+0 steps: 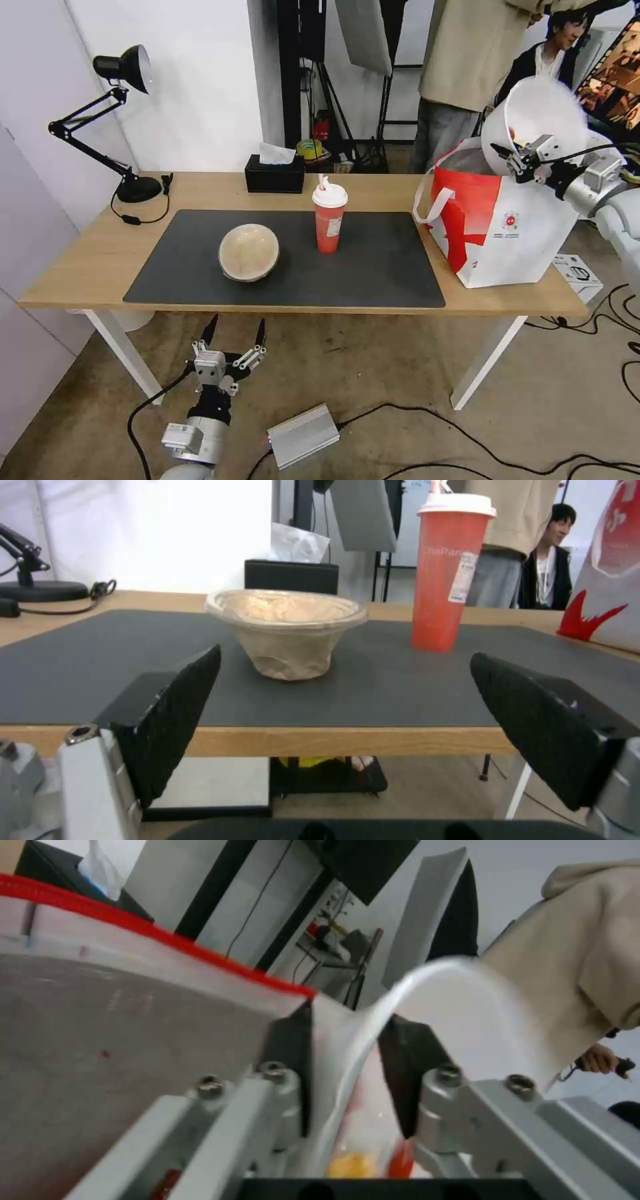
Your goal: Pick up the trash from the table and place it into the takeout bag.
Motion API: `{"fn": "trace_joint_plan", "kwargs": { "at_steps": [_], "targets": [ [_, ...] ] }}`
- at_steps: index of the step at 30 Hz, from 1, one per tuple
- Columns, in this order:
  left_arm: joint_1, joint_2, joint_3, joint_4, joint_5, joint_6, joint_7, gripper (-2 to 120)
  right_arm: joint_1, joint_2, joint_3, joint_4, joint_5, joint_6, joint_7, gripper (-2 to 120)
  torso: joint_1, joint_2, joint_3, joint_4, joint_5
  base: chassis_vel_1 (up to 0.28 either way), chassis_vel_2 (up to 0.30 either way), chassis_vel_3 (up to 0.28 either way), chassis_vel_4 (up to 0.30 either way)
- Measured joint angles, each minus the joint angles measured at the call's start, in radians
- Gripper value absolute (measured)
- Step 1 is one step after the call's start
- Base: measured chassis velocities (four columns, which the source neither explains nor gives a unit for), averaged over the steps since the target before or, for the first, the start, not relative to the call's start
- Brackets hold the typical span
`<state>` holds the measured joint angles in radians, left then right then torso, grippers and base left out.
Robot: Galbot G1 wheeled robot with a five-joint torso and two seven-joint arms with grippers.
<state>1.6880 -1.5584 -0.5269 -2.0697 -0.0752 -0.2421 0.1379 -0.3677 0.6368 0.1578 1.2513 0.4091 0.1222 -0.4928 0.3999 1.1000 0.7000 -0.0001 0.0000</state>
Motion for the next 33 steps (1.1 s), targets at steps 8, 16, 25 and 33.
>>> {"fn": "trace_joint_plan", "kwargs": {
  "at_steps": [8,16,25,33],
  "targets": [
    [0.006,0.0,-0.001,-0.007,0.0,-0.002,0.0,100,-0.007,-0.007,0.005,0.013,0.004,-0.003,0.005,54,0.0,0.0,0.0,0.0001,0.0,0.0,0.0,0.0,0.0],
    [0.007,-0.001,-0.001,-0.009,0.0,-0.003,0.0,100,-0.004,-0.015,0.006,0.018,0.007,-0.005,0.008,88,0.0,0.0,0.0,0.0001,0.0,0.0,0.0,0.0,0.0],
    [0.007,-0.001,-0.001,-0.015,0.0,-0.003,0.0,100,-0.028,-0.041,0.02,0.074,0.042,-0.03,0.026,100,0.0,0.0,0.0,0.0001,0.0,0.0,0.0,0.0,0.0],
    [0.012,0.001,-0.003,-0.031,-0.001,-0.003,0.0,100,-0.095,-0.08,0.073,0.175,0.078,-0.066,0.045,100,0.0,0.0,0.0,0.0002,0.0,0.0,0.0,0.0,0.0]
  ]
}}
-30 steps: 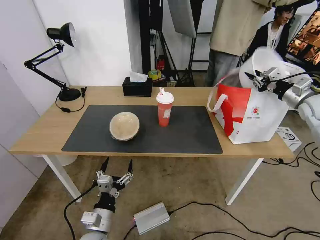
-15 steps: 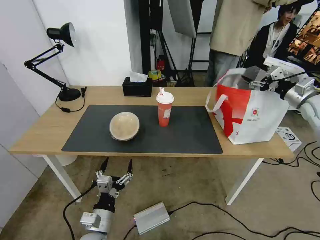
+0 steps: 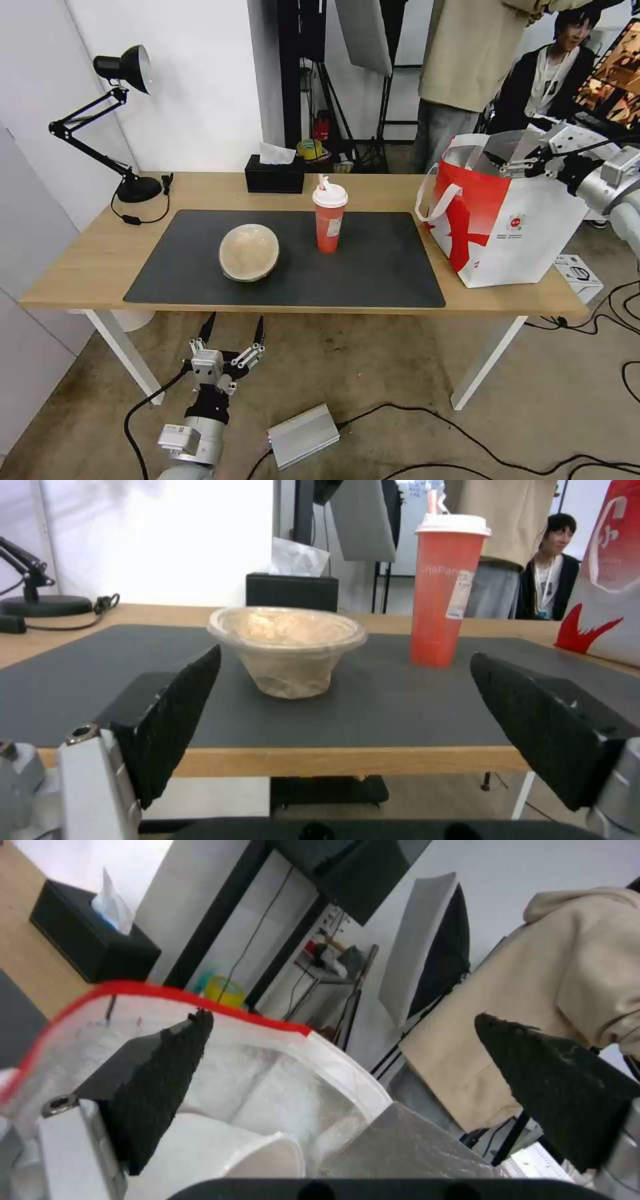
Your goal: Pick up the trash from the table and place it into the takeout bag.
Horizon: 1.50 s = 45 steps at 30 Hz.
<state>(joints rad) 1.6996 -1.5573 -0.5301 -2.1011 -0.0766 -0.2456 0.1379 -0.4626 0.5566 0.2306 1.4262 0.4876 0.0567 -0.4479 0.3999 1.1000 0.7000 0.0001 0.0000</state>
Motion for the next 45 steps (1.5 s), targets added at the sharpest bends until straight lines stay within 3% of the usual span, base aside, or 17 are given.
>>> {"fn": "trace_joint_plan", "kwargs": {
  "at_steps": [13,26,34,45],
  "targets": [
    [0.026,0.005,-0.001,-0.055,0.0,0.002,0.0,100,-0.176,-0.094,0.125,0.226,0.126,-0.048,0.071,100,0.0,0.0,0.0,-0.0002,0.0,0.0,0.0,0.0,0.0],
    [0.053,0.016,-0.007,-0.103,0.0,0.007,-0.001,100,-0.343,-0.108,0.26,0.422,0.196,-0.073,0.164,100,0.0,0.0,0.0,-0.0001,-0.0001,0.0,0.0,0.0,0.0],
    [0.055,0.02,-0.008,-0.122,-0.001,0.01,-0.001,100,-0.511,-0.062,0.378,0.548,0.233,-0.089,0.288,100,0.0,0.0,0.0,-0.0001,-0.0001,0.0,0.0,0.0,0.0],
    [0.036,0.023,-0.018,-0.165,-0.016,0.044,-0.002,100,-0.757,0.132,0.45,0.72,0.232,-0.057,0.435,100,0.0,0.0,0.0,-0.0001,0.0,0.0,0.0,0.0,0.0]
  ]
}}
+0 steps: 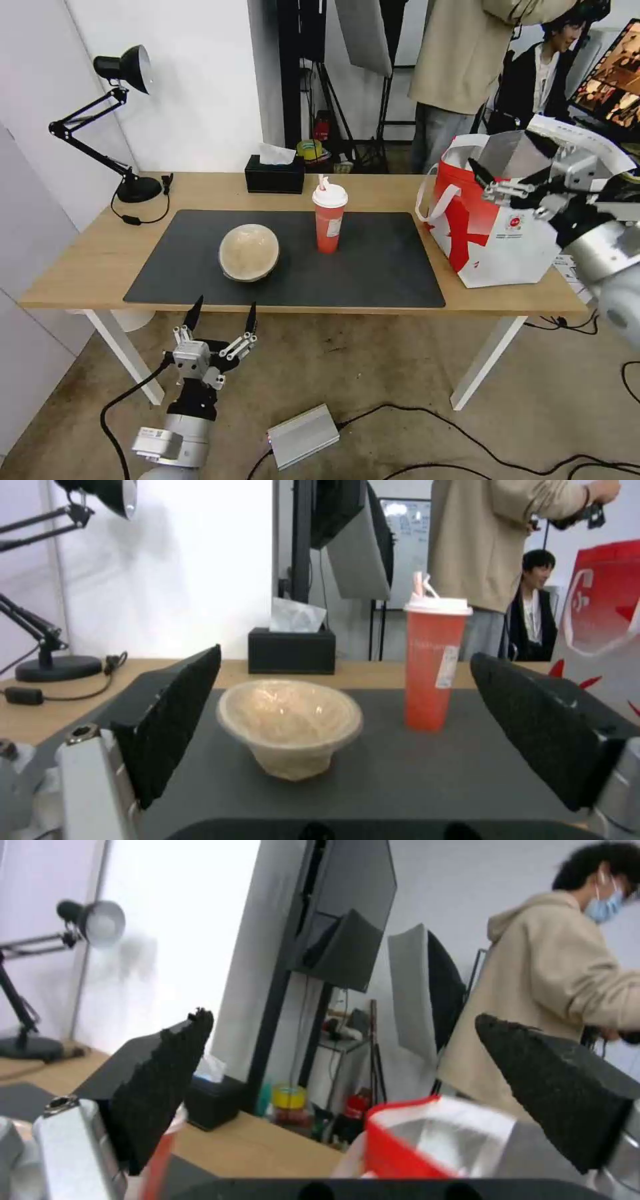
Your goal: Pick up the trash from the table and place it into the takeout bag.
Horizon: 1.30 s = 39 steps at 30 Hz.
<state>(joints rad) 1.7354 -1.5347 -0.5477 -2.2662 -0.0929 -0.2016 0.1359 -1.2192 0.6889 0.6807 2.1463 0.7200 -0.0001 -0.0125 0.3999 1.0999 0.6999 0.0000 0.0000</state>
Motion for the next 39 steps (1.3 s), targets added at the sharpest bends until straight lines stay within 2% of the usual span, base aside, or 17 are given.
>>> {"fn": "trace_joint_plan", "kwargs": {
  "at_steps": [5,8,22,30,39],
  "targets": [
    [-0.003,0.0,-0.001,-0.016,-0.001,0.005,0.0,100,-0.058,0.07,0.002,0.032,-0.024,0.02,0.009,100,0.0,0.0,0.0,0.0001,-0.0001,0.0,0.0,0.0,0.0],
    [-0.004,-0.005,-0.001,-0.025,0.001,0.005,0.0,100,-0.107,0.148,-0.006,0.048,-0.073,0.054,-0.001,100,0.0,0.0,0.0,0.0,-0.0002,0.0,0.0,0.0,0.0],
    [-0.016,-0.009,-0.007,-0.038,0.002,-0.008,-0.01,100,-0.172,0.311,-0.072,0.064,-0.245,0.144,-0.055,100,0.0,0.0,0.0,0.0001,-0.0002,0.0,0.0,0.0,0.0],
    [-0.024,-0.004,-0.002,-0.033,0.037,-0.035,-0.011,100,-0.264,0.446,-0.116,0.055,-0.389,0.218,-0.1,100,0.0,0.0,0.0,0.0,-0.0001,0.0,0.0,0.0,0.0],
    [-0.02,-0.014,0.002,-0.031,0.048,-0.04,-0.01,100,-0.327,0.507,-0.127,0.03,-0.457,0.252,-0.157,100,0.0,0.0,0.0,0.0001,0.0,0.0,0.0,0.0,0.0]
  ]
}}
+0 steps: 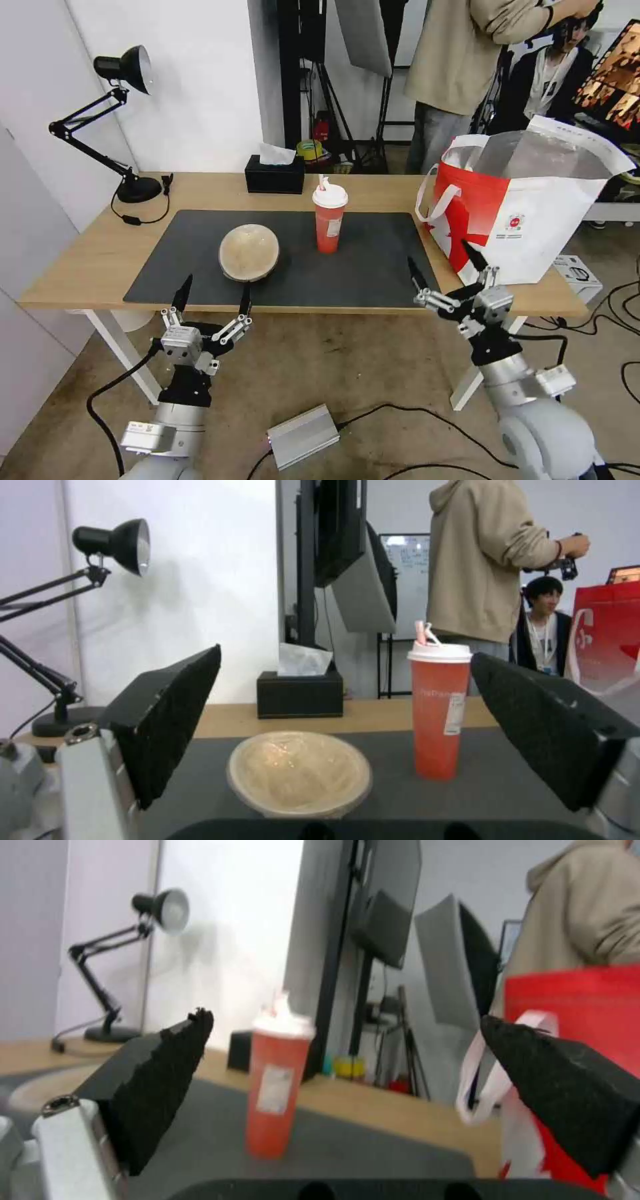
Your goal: Pick up the trash from the table and place it into the takeout bag.
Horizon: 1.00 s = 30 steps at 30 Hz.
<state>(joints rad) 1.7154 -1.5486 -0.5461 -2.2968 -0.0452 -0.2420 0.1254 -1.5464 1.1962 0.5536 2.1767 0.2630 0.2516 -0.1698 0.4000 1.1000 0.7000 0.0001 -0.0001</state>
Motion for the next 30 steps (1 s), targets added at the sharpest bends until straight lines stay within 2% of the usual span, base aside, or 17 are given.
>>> {"fn": "trace_joint_plan", "kwargs": {
  "at_steps": [14,30],
  "targets": [
    [-0.012,0.006,-0.003,0.032,0.0,-0.007,0.0,100,-0.066,0.025,-0.024,-0.041,-0.059,0.035,-0.052,100,0.0,0.0,0.0,-0.0001,0.0,0.0,0.0,0.0,0.0],
    [-0.022,0.002,-0.011,0.058,0.001,-0.015,0.001,100,-0.042,0.017,-0.036,-0.078,-0.064,0.042,-0.058,100,0.0,0.0,0.0,-0.0001,0.0001,0.0,0.0,0.0,0.0]
  ]
}}
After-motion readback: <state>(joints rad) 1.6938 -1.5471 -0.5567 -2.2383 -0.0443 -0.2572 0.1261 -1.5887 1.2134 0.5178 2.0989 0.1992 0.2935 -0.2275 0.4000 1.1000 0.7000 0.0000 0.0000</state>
